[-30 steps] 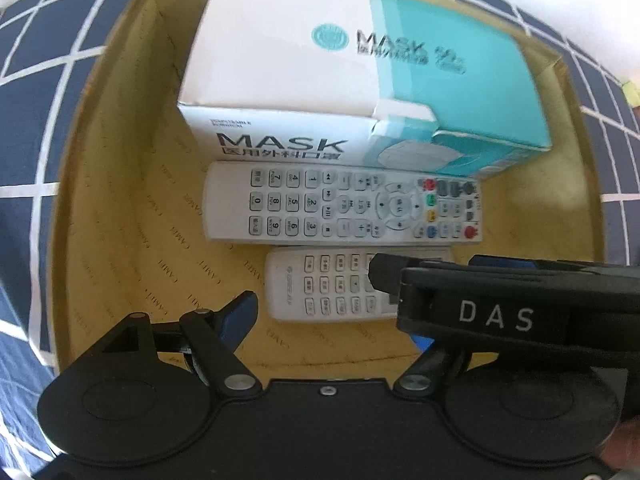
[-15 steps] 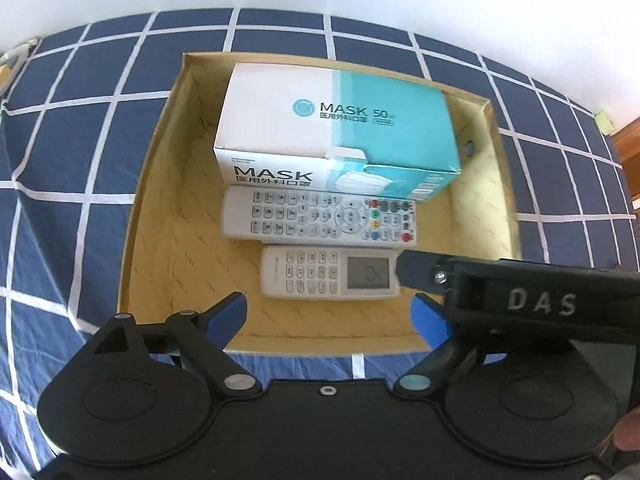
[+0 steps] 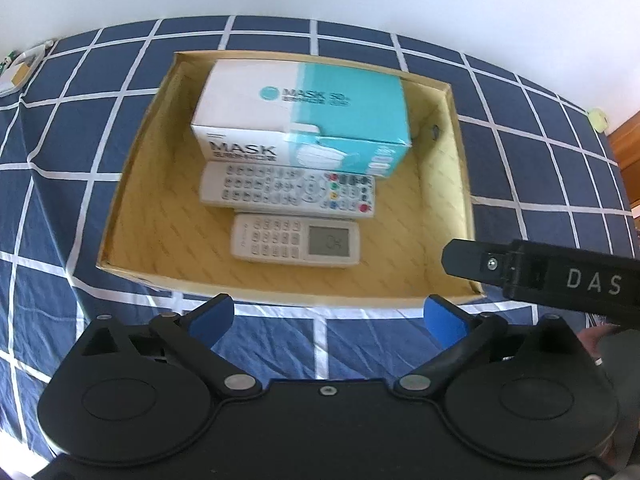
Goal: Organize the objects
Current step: 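Move both grippers out of the box toward the clear screwdriver set case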
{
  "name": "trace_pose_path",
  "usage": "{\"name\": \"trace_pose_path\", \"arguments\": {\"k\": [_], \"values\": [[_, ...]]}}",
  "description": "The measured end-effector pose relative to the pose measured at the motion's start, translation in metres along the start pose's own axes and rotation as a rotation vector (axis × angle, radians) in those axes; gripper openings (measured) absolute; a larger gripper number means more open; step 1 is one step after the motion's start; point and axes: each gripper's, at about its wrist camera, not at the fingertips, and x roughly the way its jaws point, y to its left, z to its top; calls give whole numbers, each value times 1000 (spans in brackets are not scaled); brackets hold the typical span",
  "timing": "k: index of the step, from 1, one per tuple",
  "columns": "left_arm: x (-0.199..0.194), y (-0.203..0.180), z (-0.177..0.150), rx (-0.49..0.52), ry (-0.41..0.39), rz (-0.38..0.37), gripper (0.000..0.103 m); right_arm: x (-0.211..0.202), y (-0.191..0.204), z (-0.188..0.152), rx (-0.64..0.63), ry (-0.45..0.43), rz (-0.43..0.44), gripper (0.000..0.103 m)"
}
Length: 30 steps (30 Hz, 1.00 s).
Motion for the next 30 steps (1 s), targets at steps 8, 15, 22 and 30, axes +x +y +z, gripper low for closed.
{"name": "trace_pose_path", "arguments": {"k": [8,15,22,30], "values": [[8,-56,-21,9,21,13,103,-14,-59,-11,25,8,-4,103],[19,-105,-46,5,50,-7,103,-27,-118,-22,32,27,-28,103],[30,-149,-69,6,67,-15,103,-41,-170,-36,37,39,-46,103],[47,-181,-92,-6,93,-16,103,-41,-209,-50,20,75,-51,103]]}}
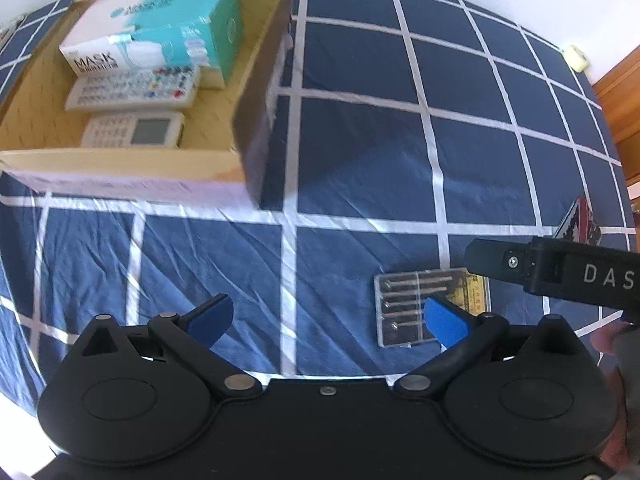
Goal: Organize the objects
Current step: 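Move both grippers out of the box toward the clear screwdriver set case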
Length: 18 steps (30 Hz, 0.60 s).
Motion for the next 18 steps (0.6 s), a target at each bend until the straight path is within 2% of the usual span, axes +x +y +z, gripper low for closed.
{"name": "trace_pose_path", "arguments": {"k": [10,18], "values": [[39,-24,-25,20,79,17,103,31,-29,-12,-24,64,-16,103],[68,-33,-38,42,148,7,101,62,-36,-21,-27,128,-4,103]]}}
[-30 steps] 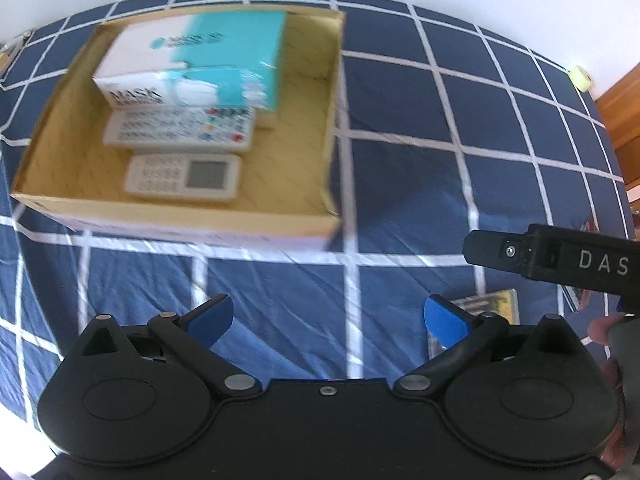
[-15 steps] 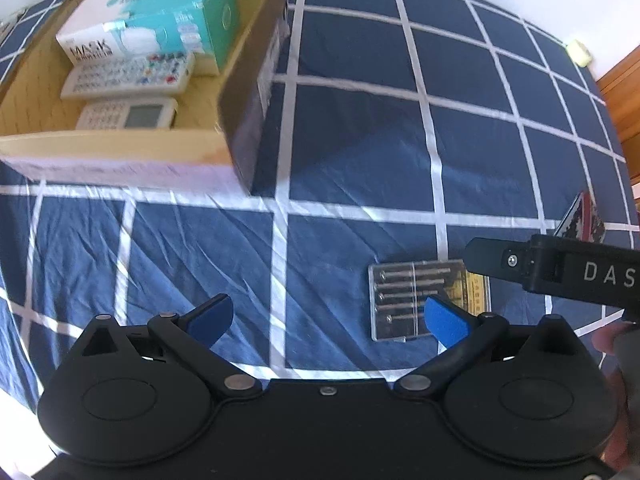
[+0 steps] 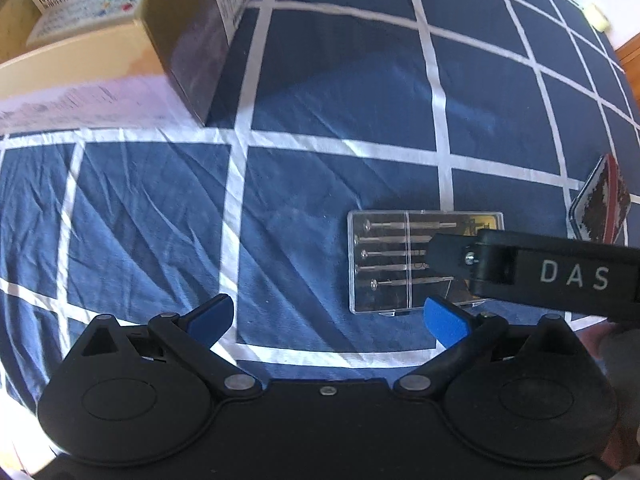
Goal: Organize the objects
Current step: 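Move both grippers out of the box toward the clear screwdriver set case, then close both grippers on the clear screwdriver set case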
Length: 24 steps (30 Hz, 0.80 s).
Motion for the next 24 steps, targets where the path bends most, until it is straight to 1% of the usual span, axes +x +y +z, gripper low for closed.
{"name": "trace_pose_path", "arguments": {"k": [2,3,4,7,9,11,15,18,20,22,24], "values": [[6,-4,-2,26,21,-7,99,6,-1,0,5,15,11,103],[9,-6,-2,33,27,-7,95,10,0,0,1,24,15,102],[12,-8,-3,47,39,-7,93,12,0,-1,-5,27,15,101],[18,-12,-4,53,53,-12,92,21,1,-1,-20,42,7,98],[20,-14,-4,56,61,-20,86,24,2,-1,-30,45,-3,95],[23,-16,-4,61,76,-31,84,25,2,-1,-40,44,-12,92],[28,-21,-4,66,95,-54,76,25,-1,0,-38,39,-7,90],[30,-25,-5,66,104,-71,72,26,-3,1,-45,45,-14,83],[30,-26,-4,63,105,-81,71,26,-4,1,-54,49,-24,77],[30,-28,-4,62,106,-94,68,27,-6,2,-57,53,-25,74],[30,-30,-3,63,108,-105,64,27,-7,2,-56,53,-21,74]]}}
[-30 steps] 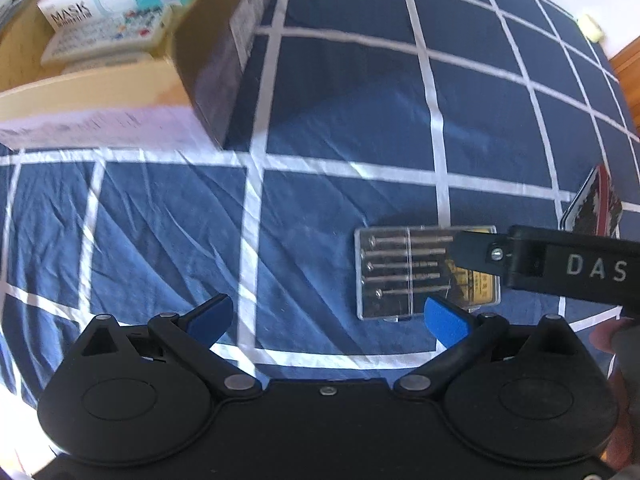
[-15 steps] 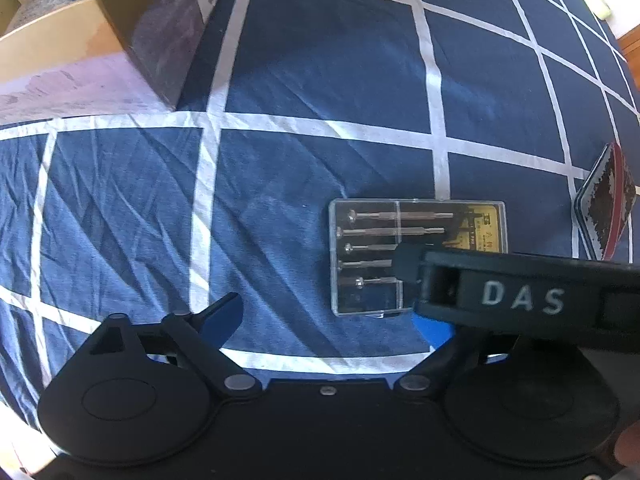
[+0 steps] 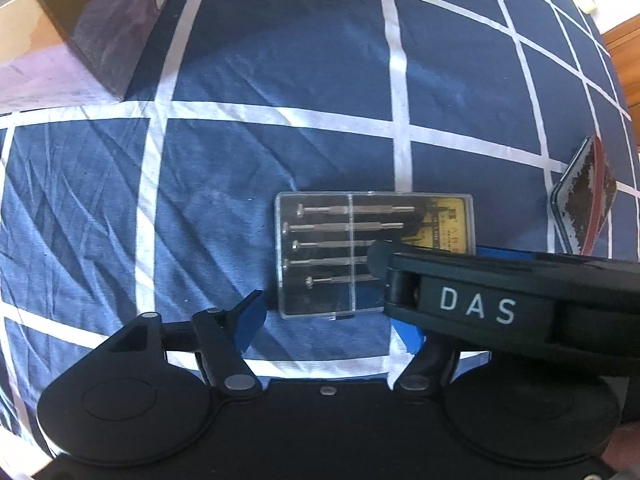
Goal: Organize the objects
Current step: 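Close both grippers on the clear screwdriver set case, then lift the screwdriver case and carry it over the box beside the remotes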
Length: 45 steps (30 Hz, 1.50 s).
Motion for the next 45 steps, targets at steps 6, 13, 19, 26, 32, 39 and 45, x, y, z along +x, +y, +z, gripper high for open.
{"name": "trace_pose_path", "arguments": {"k": [6,13,19,26,32,39,45], "values": [[0,-3,5,-17,3,-1,63,0,1,2,11,-6,-6,72],[-7,-1,5,-28,-22,22,63,-1,1,0,14,-3,-8,65],[-21,8,8,-55,-55,25,63,-6,11,0,15,-12,-1,65],[-51,26,13,-100,-120,29,63,-23,35,5,-5,-43,8,65],[-86,53,19,-141,-185,39,63,-43,71,17,-38,-80,20,65],[-130,90,28,-161,-253,55,63,-66,120,32,-63,-128,35,65],[-161,127,37,-173,-298,72,63,-78,166,46,-75,-167,50,65]]}}
